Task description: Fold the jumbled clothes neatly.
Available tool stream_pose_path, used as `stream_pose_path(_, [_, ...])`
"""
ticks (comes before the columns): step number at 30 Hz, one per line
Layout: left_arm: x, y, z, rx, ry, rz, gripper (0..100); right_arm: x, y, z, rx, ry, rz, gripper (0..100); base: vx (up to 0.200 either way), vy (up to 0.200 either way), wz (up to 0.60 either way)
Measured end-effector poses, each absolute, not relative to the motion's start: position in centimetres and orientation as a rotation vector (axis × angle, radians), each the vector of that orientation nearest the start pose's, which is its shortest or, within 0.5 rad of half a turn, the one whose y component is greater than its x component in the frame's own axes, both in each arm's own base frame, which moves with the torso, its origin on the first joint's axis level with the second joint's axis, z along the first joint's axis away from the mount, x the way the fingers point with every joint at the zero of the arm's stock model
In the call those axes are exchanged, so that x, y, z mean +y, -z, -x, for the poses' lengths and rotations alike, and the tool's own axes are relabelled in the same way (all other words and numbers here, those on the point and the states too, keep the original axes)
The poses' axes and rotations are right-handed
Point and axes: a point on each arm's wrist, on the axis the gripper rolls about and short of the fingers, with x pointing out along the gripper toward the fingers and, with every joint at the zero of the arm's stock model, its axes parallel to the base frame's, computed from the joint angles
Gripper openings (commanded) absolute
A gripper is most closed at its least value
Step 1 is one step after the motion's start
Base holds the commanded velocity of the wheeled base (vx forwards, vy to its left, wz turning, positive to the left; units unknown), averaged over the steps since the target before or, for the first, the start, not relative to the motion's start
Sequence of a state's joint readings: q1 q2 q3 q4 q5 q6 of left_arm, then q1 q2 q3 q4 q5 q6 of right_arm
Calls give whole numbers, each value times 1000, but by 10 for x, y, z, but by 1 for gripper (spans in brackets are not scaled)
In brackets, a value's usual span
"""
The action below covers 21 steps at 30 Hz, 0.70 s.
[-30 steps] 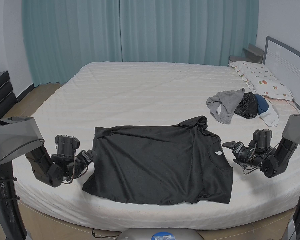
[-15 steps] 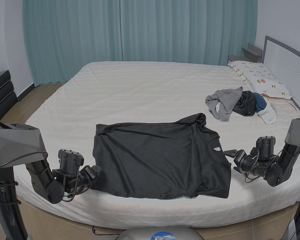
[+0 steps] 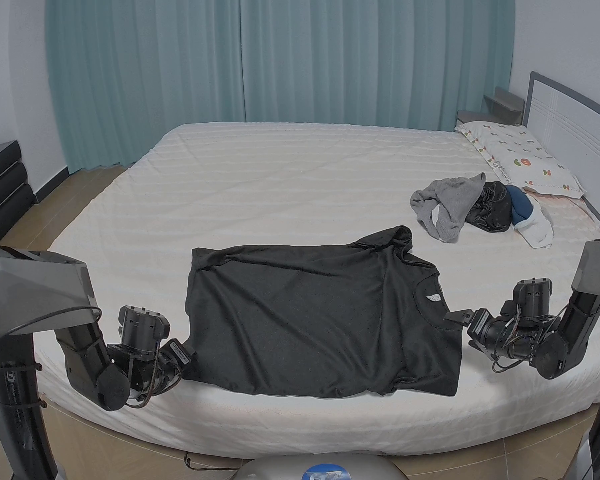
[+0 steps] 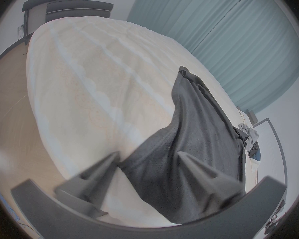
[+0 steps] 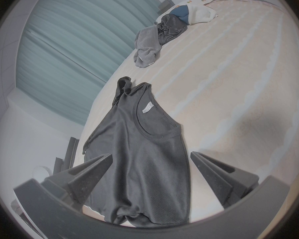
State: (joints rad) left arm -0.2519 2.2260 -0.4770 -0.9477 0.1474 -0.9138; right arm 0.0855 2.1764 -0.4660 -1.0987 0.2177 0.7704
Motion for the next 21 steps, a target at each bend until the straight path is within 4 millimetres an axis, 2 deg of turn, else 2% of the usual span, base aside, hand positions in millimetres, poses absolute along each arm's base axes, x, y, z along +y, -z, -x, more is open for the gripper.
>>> stream_pose_path(9, [-68,13,-282,748,-273,701,0,37,9,-296,762,-57,-728,100,0,0,0])
stream_pose_path(10, [-67,11,-281,745,-273,701,0,39,11,-297,768,-61,-722,0,0,0,0])
stream_pose_path(21, [-64,1,-278,718,-271,709,0,44,28,-318,773,-72,-711,0,0,0,0])
